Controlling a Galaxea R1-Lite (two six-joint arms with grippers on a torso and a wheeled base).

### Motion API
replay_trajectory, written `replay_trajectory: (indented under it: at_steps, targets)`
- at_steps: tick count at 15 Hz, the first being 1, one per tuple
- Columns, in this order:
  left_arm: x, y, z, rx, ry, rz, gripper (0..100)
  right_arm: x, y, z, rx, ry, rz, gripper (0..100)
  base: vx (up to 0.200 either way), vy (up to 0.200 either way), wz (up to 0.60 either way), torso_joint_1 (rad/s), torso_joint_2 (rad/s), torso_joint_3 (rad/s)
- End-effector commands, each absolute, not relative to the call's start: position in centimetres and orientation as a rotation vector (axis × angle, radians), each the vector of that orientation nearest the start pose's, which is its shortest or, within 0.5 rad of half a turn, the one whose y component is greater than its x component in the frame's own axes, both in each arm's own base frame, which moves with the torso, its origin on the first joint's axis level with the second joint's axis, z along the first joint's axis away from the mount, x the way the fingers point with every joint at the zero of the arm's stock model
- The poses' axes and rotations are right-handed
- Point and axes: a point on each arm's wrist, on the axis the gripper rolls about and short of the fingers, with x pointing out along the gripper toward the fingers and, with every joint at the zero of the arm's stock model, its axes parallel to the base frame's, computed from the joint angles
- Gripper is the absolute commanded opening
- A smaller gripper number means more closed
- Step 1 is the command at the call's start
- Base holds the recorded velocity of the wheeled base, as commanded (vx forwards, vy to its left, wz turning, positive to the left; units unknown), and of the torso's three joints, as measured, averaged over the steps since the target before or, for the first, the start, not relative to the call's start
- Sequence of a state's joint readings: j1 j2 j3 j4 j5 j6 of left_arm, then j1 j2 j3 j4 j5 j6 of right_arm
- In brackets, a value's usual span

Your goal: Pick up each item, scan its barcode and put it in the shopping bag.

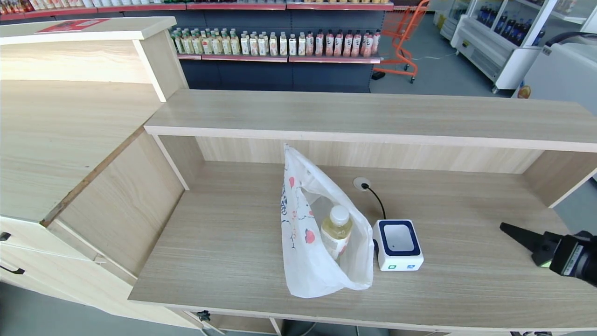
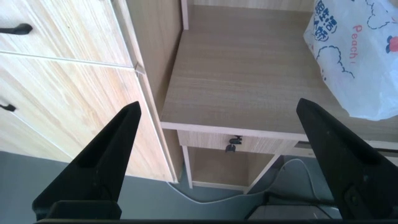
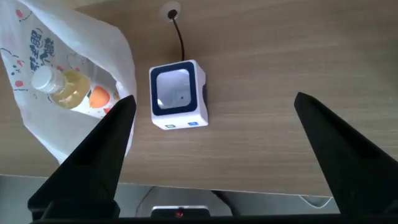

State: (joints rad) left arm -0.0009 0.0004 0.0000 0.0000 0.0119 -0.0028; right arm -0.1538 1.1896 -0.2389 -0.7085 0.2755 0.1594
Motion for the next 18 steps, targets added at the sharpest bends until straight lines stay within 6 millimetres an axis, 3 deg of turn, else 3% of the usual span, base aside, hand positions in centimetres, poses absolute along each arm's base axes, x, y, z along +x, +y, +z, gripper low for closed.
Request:
replay_trajectory:
  at_steps: [1,5,7,9,18]
  targets:
    - [-2.3,0.0,7.5,-0.003,0.000,0.011,100,7.3,-0.8,13.8,0.151,0.130,0.078,100,0.000,0.000,0.00,0.000,0.00,0.000]
    - [-2.3,0.0,7.5,-0.003,0.000,0.011,100,1.6,0.3,10.9,0.079,0.089,0.089,100,0.000,0.000,0.00,0.000,0.00,0.000]
    - [-2.3,0.0,7.5,-0.003,0.000,0.011,100,-1.4,0.9,8.2,0.040,0.088,0.091,100,0.000,0.000,0.00,0.000,0.00,0.000]
    - [-2.3,0.0,7.5,-0.005,0.000,0.012,100,-1.9,1.0,8.4,0.047,0.132,0.085,100,0.000,0.000,0.00,0.000,0.00,0.000]
    - [-2.3,0.0,7.5,0.000,0.000,0.014,100,-1.8,0.9,8.4,0.050,0.133,0.051,100,0.000,-0.200,0.00,0.002,0.00,0.003]
